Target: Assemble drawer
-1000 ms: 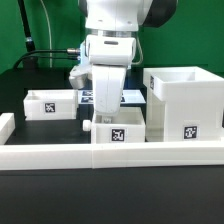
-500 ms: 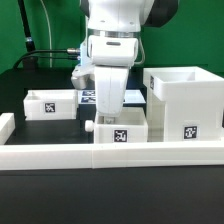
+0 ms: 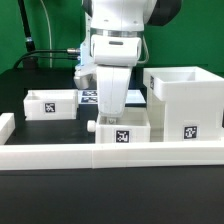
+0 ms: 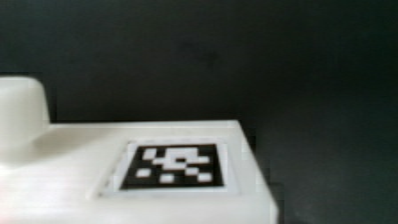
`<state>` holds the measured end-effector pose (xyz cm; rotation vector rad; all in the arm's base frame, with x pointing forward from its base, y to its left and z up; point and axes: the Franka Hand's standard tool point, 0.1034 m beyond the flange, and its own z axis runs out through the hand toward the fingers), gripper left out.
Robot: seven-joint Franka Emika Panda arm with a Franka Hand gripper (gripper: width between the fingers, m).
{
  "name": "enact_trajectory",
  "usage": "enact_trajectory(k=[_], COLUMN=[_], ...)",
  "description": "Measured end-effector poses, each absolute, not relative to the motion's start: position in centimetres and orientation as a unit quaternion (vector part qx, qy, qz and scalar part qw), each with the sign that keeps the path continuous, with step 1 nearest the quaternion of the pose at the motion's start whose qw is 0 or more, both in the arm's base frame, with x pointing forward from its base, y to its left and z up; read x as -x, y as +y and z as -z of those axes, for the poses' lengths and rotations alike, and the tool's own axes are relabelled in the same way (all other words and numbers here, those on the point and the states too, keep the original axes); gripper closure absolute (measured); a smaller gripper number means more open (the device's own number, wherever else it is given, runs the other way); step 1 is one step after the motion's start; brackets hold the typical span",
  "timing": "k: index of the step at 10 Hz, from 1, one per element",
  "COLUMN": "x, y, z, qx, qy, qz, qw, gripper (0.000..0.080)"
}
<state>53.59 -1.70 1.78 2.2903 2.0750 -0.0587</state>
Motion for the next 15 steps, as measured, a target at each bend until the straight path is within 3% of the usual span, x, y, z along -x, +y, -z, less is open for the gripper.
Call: enact_trajectory(k=[15], x=[-53.2], y=[-0.2], z=[-1.5], qx=[-0.716], qy=[0.697], qz=[0.025], qw=[0.022], gripper=[0.0755])
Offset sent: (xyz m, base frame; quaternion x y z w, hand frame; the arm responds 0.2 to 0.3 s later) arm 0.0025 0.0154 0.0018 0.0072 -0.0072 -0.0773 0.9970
